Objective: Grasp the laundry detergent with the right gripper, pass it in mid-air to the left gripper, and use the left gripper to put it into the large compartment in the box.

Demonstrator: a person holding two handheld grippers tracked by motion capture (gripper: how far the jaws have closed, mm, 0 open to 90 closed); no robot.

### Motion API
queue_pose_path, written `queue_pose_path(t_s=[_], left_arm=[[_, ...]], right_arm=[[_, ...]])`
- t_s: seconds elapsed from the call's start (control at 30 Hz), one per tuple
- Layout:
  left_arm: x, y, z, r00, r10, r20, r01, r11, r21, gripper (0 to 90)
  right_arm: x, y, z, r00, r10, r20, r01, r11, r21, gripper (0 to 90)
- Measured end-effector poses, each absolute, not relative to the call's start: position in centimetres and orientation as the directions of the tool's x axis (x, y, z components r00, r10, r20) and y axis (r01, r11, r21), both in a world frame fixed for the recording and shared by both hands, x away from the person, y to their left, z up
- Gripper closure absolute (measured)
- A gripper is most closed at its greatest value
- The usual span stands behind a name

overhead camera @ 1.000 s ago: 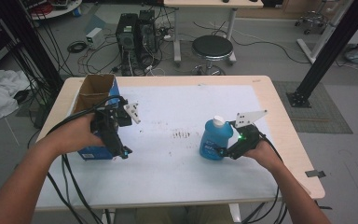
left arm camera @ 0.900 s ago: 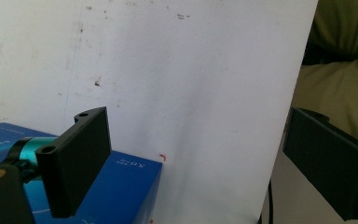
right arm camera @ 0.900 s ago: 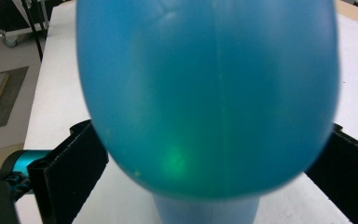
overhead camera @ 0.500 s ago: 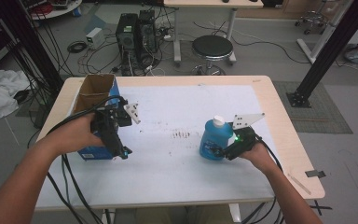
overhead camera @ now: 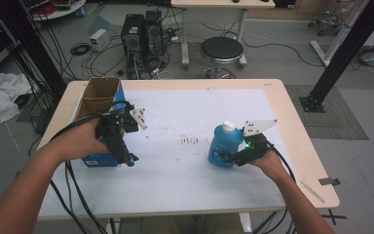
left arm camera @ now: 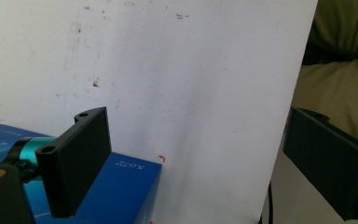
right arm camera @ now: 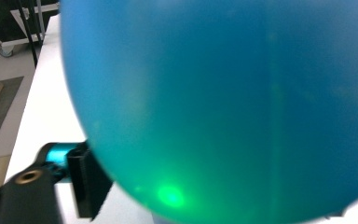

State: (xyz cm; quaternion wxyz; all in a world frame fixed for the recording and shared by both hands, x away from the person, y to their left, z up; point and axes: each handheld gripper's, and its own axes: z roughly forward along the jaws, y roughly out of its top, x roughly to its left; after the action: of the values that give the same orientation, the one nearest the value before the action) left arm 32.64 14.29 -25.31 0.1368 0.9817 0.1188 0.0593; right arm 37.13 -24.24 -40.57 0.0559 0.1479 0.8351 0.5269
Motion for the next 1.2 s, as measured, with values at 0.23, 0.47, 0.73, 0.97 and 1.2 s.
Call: queue_pose_path(t_s=[0.23,0.47,0.73,0.97,1.2], left_arm=[[32.68,14.37,-25.39,0.965,0.248,0.082,0.216,-0.935,0.280,7.6],[32.73,14.38,-25.47,0.966,0.246,0.081,0.215,-0.935,0.281,7.7],[32.79,14.26,-25.51,0.965,0.248,0.080,0.217,-0.936,0.278,7.6],[32.84,14.14,-25.63,0.966,0.247,0.079,0.216,-0.936,0.279,7.6],[32.94,14.08,-25.71,0.966,0.246,0.078,0.215,-0.935,0.282,7.6]], right_arm=[[37.01,-24.31,-40.69,-0.952,0.302,0.050,0.170,0.386,0.907,23.7],[37.10,-24.21,-40.88,-0.950,0.307,0.051,0.173,0.385,0.907,25.0],[37.11,-24.32,-40.94,-0.949,0.313,0.042,0.163,0.372,0.914,33.8],[37.06,-24.34,-40.95,-0.954,0.297,0.037,0.149,0.365,0.919,42.1],[37.00,-24.39,-41.04,-0.954,0.296,0.041,0.149,0.354,0.923,43.7]])
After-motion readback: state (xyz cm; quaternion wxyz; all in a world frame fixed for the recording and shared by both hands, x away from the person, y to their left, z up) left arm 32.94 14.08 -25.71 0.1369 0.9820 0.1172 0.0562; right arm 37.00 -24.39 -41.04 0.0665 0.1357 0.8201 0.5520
